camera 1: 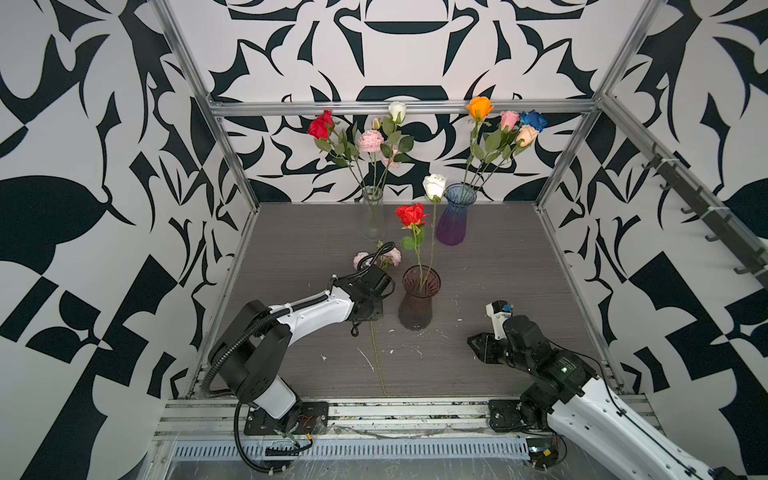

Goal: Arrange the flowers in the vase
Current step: 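Close the left gripper on the pink rose stem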

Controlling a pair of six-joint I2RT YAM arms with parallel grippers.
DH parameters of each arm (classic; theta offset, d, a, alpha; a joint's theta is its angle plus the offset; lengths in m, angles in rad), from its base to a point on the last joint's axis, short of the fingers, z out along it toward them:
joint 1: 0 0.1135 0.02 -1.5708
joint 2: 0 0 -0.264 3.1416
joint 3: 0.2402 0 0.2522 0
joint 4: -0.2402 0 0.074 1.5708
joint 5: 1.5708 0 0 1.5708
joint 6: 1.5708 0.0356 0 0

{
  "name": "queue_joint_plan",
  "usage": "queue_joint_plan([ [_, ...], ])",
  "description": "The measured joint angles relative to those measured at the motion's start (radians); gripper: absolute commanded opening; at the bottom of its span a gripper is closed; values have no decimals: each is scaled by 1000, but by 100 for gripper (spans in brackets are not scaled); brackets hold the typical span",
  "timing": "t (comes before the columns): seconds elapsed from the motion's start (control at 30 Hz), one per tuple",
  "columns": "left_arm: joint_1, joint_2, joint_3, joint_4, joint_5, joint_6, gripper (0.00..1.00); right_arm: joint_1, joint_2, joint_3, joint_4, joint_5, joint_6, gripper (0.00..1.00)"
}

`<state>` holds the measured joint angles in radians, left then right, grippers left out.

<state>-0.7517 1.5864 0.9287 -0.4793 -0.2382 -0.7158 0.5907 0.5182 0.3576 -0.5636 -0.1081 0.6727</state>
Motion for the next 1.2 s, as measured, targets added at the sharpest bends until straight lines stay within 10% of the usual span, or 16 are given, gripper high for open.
queue_joint_plan([
  [0.8, 15, 96, 16, 9, -24, -102, 13, 0, -1, 0, 0, 0, 0, 33],
  [1.2, 35, -249, -68, -3, -168, -172, 15, 0, -6, 0, 0, 0, 0, 33],
])
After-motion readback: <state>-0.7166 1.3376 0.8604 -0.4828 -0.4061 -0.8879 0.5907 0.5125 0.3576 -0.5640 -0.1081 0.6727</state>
